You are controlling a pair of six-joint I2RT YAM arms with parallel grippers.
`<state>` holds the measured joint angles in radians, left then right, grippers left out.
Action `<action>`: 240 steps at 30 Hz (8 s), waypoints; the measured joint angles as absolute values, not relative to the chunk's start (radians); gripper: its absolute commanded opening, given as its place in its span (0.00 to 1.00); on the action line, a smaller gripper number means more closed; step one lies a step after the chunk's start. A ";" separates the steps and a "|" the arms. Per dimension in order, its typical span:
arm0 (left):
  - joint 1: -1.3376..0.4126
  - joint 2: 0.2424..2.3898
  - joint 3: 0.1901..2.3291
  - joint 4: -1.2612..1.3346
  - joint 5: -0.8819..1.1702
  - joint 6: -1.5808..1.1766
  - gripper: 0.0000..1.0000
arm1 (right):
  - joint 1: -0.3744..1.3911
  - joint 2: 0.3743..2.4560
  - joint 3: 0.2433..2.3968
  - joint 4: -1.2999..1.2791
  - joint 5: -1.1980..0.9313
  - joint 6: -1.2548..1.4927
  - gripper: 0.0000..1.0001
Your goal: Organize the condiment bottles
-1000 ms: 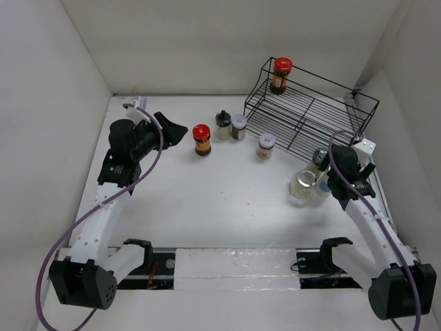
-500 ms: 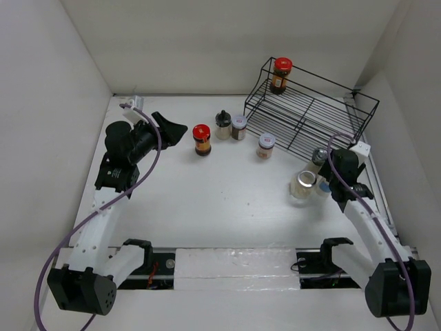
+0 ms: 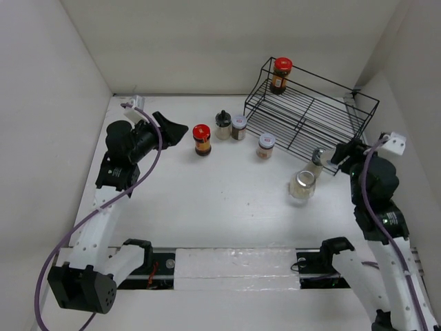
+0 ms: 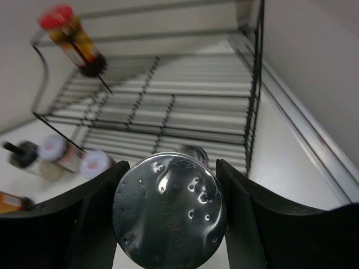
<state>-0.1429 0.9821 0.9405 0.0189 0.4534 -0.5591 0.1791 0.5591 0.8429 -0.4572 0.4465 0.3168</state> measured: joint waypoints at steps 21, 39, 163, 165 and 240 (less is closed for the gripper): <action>-0.143 1.012 0.923 0.039 0.521 -0.568 0.62 | 0.120 1.917 2.089 -0.226 0.046 0.056 0.53; -0.143 1.018 0.923 0.039 0.523 -0.567 0.62 | 0.084 1.965 2.110 -0.294 0.019 0.029 0.53; -0.143 1.042 0.937 -0.020 0.482 -0.532 0.63 | -0.002 1.788 1.833 -0.098 0.156 -0.049 0.62; -0.143 1.042 0.937 -0.020 0.482 -0.532 0.63 | -0.005 1.787 1.810 -0.096 0.156 -0.050 0.62; -0.109 0.985 0.969 -0.079 0.339 -0.502 0.51 | 0.699 2.215 1.737 0.024 -0.245 -0.228 0.56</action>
